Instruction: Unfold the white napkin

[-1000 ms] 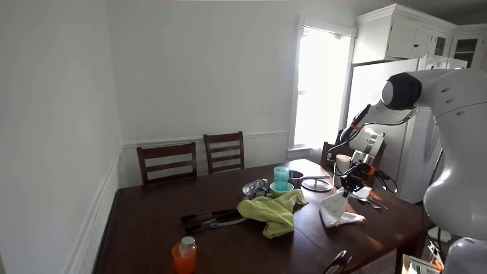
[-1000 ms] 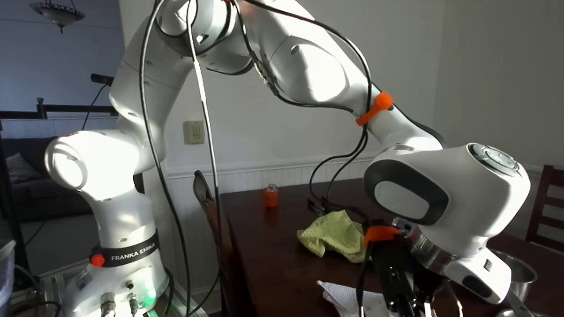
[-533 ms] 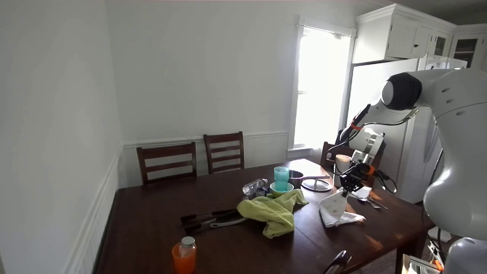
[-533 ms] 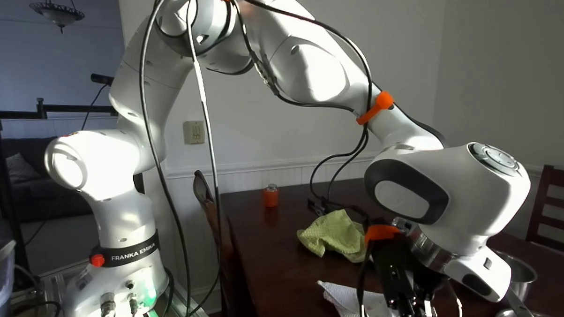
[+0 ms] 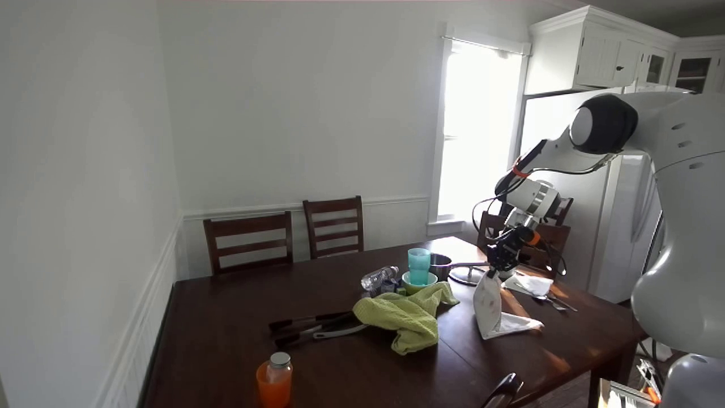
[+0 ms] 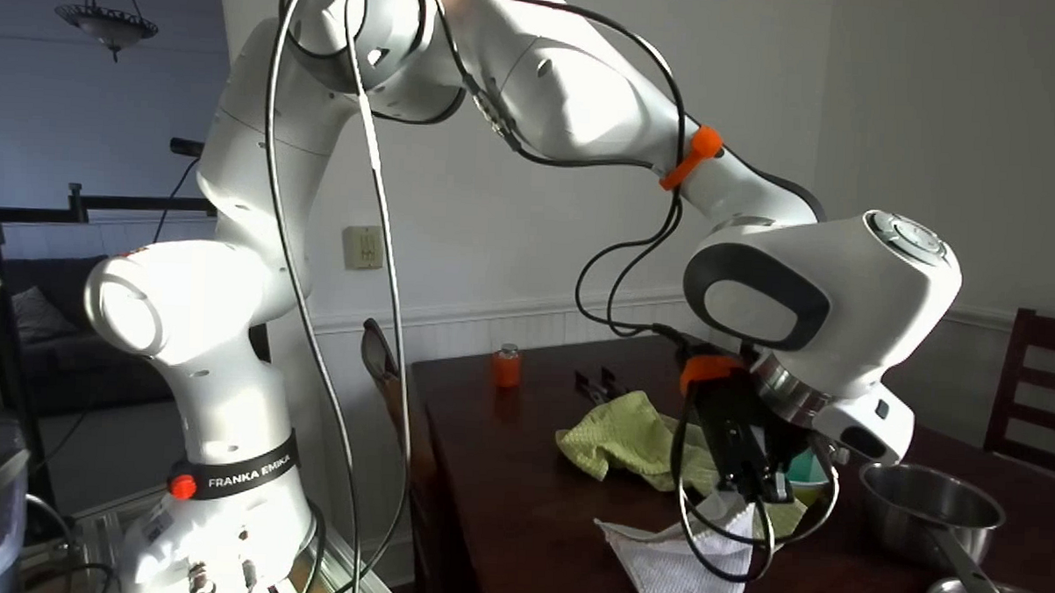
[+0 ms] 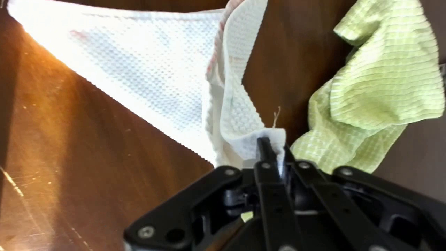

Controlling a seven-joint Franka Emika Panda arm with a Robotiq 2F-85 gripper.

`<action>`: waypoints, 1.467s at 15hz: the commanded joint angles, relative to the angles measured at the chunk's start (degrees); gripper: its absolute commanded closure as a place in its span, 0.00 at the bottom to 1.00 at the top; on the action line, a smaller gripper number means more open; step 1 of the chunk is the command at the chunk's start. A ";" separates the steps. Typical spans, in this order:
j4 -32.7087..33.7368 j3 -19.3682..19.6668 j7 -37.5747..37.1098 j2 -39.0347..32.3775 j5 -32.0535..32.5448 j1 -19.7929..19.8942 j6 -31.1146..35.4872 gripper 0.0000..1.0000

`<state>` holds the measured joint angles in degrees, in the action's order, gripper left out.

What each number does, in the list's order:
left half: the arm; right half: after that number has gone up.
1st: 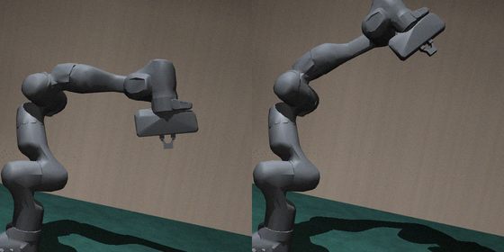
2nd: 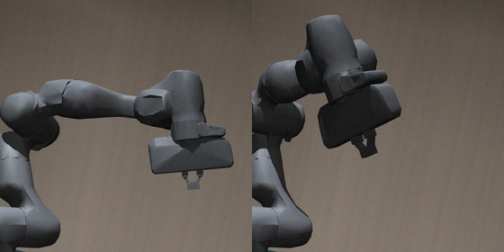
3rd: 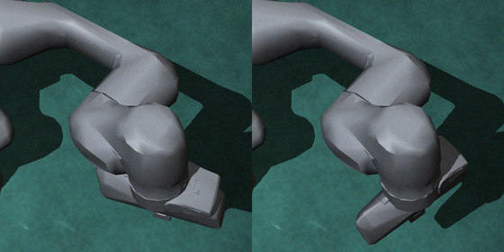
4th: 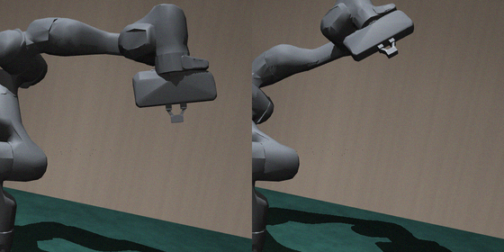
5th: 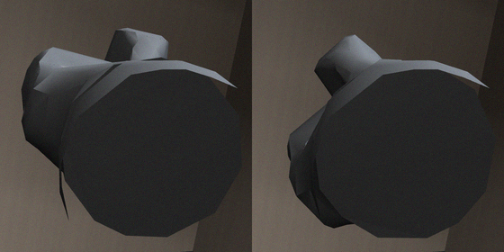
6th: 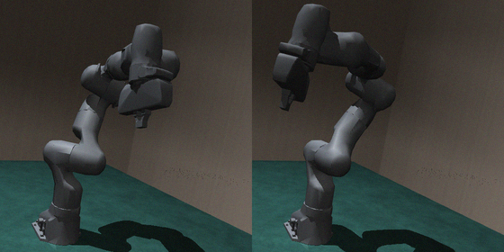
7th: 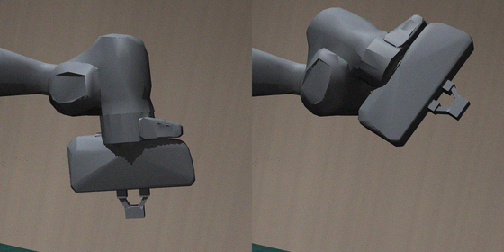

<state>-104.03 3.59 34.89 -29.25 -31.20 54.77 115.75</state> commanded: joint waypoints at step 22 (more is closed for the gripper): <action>-0.76 1.63 -0.18 2.60 -10.63 -6.77 -5.15 0.99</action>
<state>-104.81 4.14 35.04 -26.92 -39.47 49.97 110.86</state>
